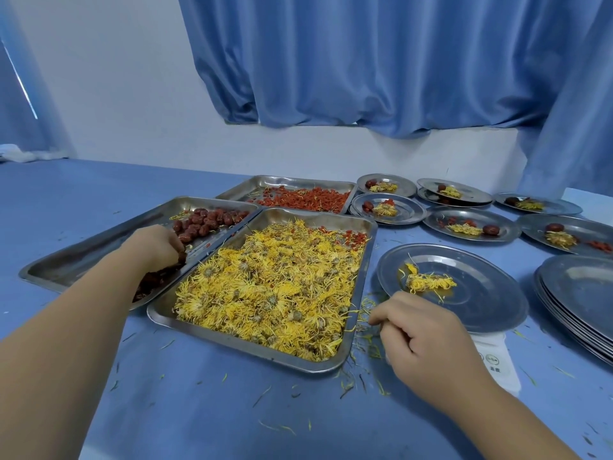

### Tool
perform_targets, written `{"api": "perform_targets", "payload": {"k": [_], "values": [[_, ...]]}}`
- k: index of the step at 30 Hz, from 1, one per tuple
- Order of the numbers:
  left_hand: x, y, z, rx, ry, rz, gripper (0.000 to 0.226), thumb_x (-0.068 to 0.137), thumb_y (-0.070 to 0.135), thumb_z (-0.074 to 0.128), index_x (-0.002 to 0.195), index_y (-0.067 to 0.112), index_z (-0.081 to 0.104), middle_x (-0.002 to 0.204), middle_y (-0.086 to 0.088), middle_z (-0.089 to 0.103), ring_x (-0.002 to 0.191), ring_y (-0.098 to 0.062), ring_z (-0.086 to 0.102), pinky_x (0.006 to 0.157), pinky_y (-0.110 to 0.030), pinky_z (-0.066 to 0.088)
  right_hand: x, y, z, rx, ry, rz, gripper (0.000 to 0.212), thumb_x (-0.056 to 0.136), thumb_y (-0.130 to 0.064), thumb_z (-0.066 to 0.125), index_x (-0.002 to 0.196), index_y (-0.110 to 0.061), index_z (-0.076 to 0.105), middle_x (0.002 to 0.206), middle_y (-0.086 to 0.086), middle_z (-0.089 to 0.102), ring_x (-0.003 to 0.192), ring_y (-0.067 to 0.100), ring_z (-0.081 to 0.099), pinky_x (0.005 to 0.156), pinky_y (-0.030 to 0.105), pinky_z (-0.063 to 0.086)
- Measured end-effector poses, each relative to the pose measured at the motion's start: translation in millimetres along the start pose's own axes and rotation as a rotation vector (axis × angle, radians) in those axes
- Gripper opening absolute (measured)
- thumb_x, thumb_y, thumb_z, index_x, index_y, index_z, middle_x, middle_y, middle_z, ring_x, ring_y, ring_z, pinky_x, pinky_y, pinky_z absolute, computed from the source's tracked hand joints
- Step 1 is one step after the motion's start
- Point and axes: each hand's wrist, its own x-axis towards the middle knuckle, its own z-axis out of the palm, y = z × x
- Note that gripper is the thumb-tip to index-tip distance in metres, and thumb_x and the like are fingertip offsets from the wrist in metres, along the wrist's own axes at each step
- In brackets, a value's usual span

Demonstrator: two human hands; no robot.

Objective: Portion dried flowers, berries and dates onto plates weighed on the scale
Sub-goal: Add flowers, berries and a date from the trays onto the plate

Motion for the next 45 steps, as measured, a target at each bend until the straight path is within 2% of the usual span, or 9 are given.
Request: {"api": "perform_targets", "payload": {"k": [4,8,12,14,17,23,28,35,45], "values": [[-4.8,14.3,-6.1,-0.175,0.106,0.108,0.019,0.083,0.015,0.07,0.102,0.019,0.068,0.1,0.0,0.067,0.085,-0.016,0.06,0.073,-0.029,0.046,0.2,1.0,-1.7,0.029,0.041,0.005,0.034,0.081,-0.021,0.036,0.074,-0.016,0.069,0.067,-0.012,0.057,0.061,0.01,0.056,0.05,0.033,0.049],[-28.3,62.3,-15.7,-0.298,0.104,0.32,0.009,0.085,0.021,0.07,0.09,0.028,0.067,0.088,0.017,0.064,0.067,-0.005,0.058,0.057,-0.023,0.041,3.7,6.6,-13.1,0.097,0.193,0.111,0.026,0.076,-0.004,0.046,0.07,-0.013,0.069,0.067,-0.01,0.061,0.066,0.008,0.057,0.058,0.027,0.046],[-56.6,120.8,-13.7,-0.376,-0.039,0.484,0.021,0.084,0.013,0.069,0.092,0.032,0.067,0.09,0.008,0.067,0.067,-0.008,0.063,0.061,-0.026,0.055,4.4,14.9,-30.3,0.335,0.365,0.39,0.033,0.08,-0.003,0.046,0.068,-0.023,0.07,0.065,-0.009,0.065,0.058,0.008,0.055,0.049,0.017,0.04],[-70.8,150.7,-8.5,-0.388,-0.089,0.566,0.026,0.085,0.009,0.067,0.096,0.033,0.066,0.089,0.008,0.065,0.051,0.002,0.055,0.047,-0.016,0.048,4.5,23.4,-39.3,0.482,0.441,0.555,0.04,0.084,-0.001,0.046,0.066,-0.028,0.069,0.065,-0.009,0.066,0.047,0.008,0.047,0.044,0.023,0.037],[-91.3,193.6,2.7,-0.453,-0.163,0.66,0.032,0.084,0.004,0.064,0.099,0.032,0.066,0.083,0.013,0.061,0.04,0.005,0.049,0.039,-0.012,0.036,6.7,35.6,-52.6,0.606,0.552,0.711,0.039,0.084,0.0,0.043,0.067,-0.024,0.069,0.061,-0.003,0.065,0.049,0.015,0.045,0.047,0.031,0.036],[-121.8,256.1,25.6,-0.383,-0.28,0.809,0.031,0.088,0.009,0.06,0.111,0.029,0.065,0.09,0.019,0.059,0.063,0.02,0.053,0.05,-0.002,0.038,9.7,44.4,-63.8,0.727,0.636,0.857,0.035,0.083,-0.002,0.042,0.064,-0.018,0.067,0.058,0.0,0.064,0.047,0.01,0.046,0.045,0.026,0.037],[-135.3,289.0,39.2,-0.252,-0.288,0.86,0.03,0.087,0.019,0.063,0.115,0.031,0.063,0.096,0.022,0.059,0.078,0.007,0.054,0.06,-0.012,0.037,11.2,44.6,-65.3,0.771,0.631,0.887,0.034,0.082,-0.003,0.042,0.064,-0.018,0.067,0.059,-0.001,0.063,0.048,0.011,0.046,0.045,0.026,0.037],[-144.8,305.0,52.4,-0.113,-0.272,0.922,0.032,0.087,0.02,0.066,0.118,0.027,0.061,0.105,0.01,0.063,0.08,0.0,0.054,0.064,-0.017,0.042,13.5,45.0,-63.7,0.731,0.6,0.888,0.032,0.078,-0.008,0.044,0.063,-0.024,0.068,0.058,-0.004,0.063,0.049,0.014,0.045,0.046,0.03,0.036],[-130.4,286.6,43.0,-0.15,-0.129,0.898,0.022,0.091,0.028,0.06,0.112,0.029,0.065,0.108,0.01,0.062,0.082,0.003,0.05,0.067,-0.015,0.037,13.7,35.6,-63.7,0.717,0.577,0.874,0.033,0.082,-0.005,0.043,0.063,-0.02,0.066,0.059,-0.002,0.061,0.048,0.012,0.045,0.045,0.025,0.036]]}}
